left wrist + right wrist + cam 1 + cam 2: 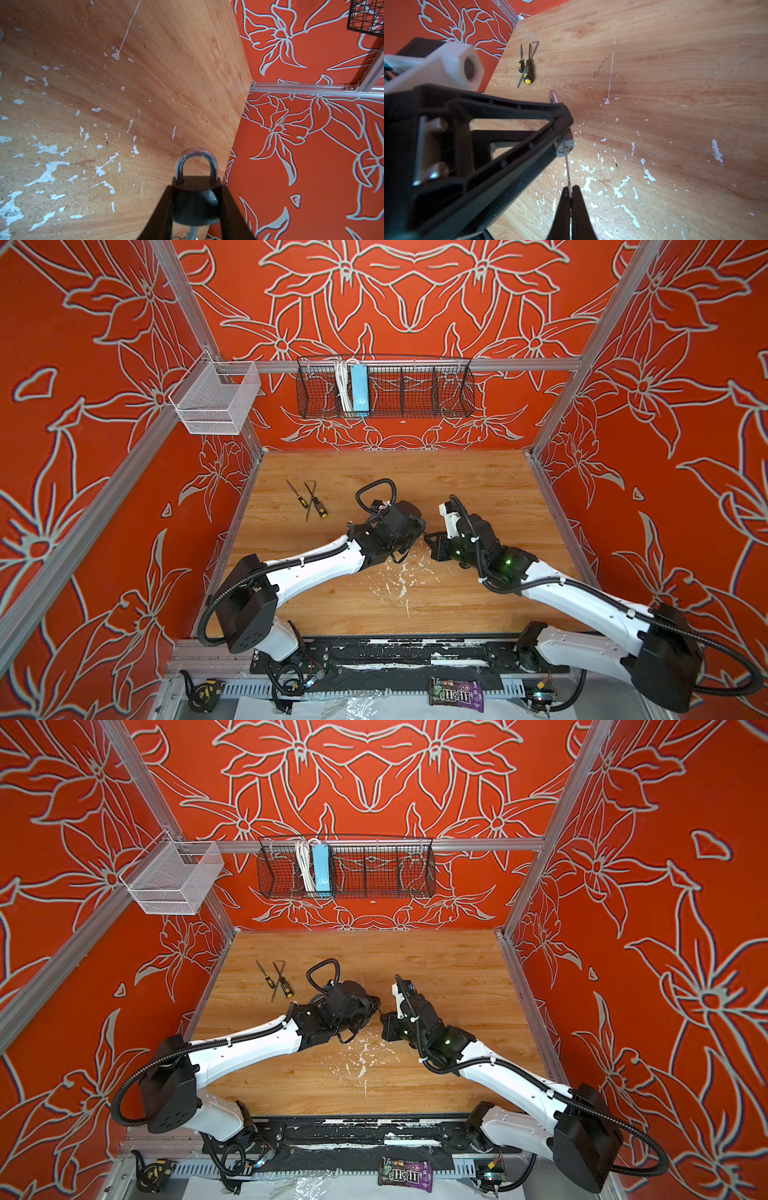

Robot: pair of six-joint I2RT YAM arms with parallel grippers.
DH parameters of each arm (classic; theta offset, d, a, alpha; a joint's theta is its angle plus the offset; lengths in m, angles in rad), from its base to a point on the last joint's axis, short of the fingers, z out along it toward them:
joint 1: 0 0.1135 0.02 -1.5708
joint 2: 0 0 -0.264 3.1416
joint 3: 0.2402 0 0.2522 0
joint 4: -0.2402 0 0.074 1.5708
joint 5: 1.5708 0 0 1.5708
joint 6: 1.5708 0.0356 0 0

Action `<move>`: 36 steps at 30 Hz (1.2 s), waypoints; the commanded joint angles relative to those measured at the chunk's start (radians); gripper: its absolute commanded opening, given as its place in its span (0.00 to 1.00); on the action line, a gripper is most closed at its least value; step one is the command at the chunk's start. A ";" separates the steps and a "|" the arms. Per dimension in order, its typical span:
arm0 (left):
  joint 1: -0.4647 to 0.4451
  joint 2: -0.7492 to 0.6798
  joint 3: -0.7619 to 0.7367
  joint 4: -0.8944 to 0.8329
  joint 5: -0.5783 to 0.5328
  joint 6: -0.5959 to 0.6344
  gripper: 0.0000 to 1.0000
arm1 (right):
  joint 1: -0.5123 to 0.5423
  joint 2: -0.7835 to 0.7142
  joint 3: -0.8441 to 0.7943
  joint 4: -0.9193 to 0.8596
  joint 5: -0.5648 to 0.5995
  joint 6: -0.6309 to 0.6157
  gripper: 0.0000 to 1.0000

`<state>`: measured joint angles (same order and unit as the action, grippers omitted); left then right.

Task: Unlock with the key

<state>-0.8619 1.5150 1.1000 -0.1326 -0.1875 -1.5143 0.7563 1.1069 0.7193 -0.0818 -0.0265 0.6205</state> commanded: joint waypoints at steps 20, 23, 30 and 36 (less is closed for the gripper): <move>-0.043 -0.074 0.043 -0.109 0.025 -0.010 0.00 | 0.004 -0.021 0.237 -0.188 0.105 -0.235 0.00; -0.043 -0.071 0.047 -0.116 0.014 -0.007 0.00 | 0.003 -0.020 0.247 -0.189 0.091 -0.222 0.00; -0.048 -0.072 0.046 -0.093 0.010 0.010 0.00 | 0.004 0.007 0.250 -0.207 0.070 -0.115 0.00; -0.054 -0.083 0.045 -0.104 0.000 0.014 0.00 | 0.004 -0.006 0.233 -0.093 -0.106 0.027 0.00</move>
<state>-0.8822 1.4517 1.1389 -0.1886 -0.2264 -1.5173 0.7628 1.1122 0.9386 -0.3477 -0.0502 0.5476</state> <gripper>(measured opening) 0.320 0.044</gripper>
